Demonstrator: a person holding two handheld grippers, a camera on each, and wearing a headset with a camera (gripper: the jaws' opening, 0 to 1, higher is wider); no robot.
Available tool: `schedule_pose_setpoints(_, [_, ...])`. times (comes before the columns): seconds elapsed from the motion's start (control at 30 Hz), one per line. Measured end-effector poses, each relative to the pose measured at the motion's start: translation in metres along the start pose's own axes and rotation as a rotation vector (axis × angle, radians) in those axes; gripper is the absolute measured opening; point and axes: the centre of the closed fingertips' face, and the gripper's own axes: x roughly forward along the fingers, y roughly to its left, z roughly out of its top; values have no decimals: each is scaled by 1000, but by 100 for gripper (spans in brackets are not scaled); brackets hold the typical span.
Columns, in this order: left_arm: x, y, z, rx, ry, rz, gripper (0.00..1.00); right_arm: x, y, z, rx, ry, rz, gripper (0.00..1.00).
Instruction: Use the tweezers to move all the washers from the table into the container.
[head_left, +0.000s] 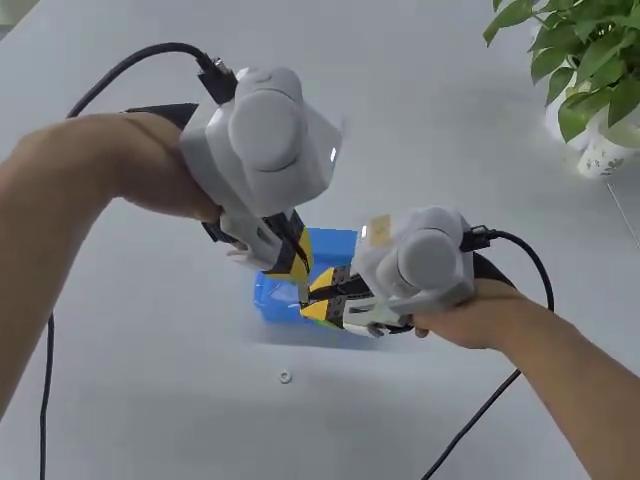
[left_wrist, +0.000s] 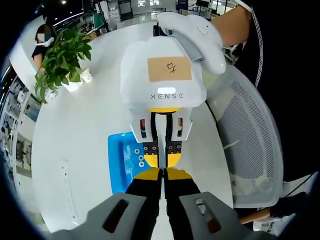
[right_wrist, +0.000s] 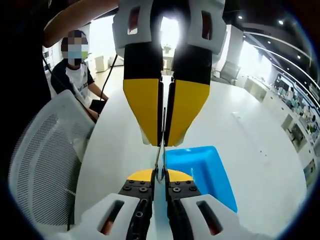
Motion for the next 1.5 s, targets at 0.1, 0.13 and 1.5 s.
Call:
schedule_pose_setpoints(0.1, [-1, 5, -1, 1, -2, 2, 5, 0, -5, 0, 1, -2, -3, 9])
schedule_pose_setpoints(0.13, [-1, 7, -2, 2, -2, 4, 5, 1, -7, 0, 0, -1, -5, 9])
schedule_pose_setpoints(1.5, [42, 47, -30, 12, 6, -16, 5, 37, -44, -37, 57, 31, 25, 9])
